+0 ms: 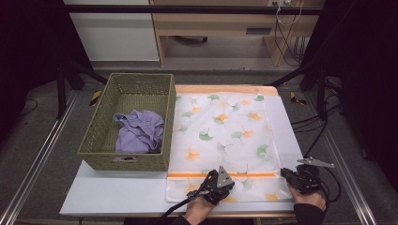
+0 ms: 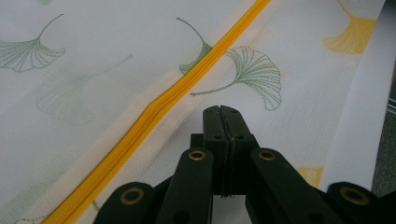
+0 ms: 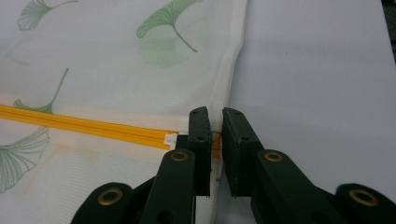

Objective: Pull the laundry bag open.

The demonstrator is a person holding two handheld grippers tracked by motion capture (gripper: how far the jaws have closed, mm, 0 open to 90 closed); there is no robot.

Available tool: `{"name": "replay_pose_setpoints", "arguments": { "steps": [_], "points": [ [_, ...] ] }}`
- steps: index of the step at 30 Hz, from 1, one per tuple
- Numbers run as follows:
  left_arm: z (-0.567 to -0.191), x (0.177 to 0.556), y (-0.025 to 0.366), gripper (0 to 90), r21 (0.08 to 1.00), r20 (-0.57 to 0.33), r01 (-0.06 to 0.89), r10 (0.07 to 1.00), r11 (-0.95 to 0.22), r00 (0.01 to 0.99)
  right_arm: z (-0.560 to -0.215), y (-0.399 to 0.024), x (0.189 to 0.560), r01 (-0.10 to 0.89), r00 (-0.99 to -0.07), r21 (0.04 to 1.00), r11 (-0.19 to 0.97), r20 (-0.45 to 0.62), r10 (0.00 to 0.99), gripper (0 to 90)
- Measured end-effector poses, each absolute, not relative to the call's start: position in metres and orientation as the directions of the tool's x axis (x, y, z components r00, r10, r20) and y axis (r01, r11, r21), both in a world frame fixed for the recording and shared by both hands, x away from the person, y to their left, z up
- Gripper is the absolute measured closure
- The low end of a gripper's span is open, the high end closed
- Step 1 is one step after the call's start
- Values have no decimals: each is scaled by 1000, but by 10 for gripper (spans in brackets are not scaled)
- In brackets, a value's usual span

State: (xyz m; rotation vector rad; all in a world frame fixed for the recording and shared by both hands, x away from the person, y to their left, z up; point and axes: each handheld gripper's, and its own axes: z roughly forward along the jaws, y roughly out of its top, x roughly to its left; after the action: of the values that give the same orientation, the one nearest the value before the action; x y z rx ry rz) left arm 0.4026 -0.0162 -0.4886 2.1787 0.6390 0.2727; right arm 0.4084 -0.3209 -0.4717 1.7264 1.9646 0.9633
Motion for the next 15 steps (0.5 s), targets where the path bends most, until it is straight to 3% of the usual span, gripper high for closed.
{"name": "replay_pose_setpoints", "arguments": {
  "steps": [8,10,15],
  "points": [
    [-489,403,-16,881,774,-26,352,530,-526,848,-459,-310,402,672,-285,736,88,147,947,792],
    [-489,403,-16,879,774,-25,352,529,-526,848,-462,-309,403,691,-282,717,95,146,948,746],
    [-489,403,-16,879,774,-23,350,529,-527,848,-467,-313,405,725,-265,685,71,181,947,749]
  ]
}}
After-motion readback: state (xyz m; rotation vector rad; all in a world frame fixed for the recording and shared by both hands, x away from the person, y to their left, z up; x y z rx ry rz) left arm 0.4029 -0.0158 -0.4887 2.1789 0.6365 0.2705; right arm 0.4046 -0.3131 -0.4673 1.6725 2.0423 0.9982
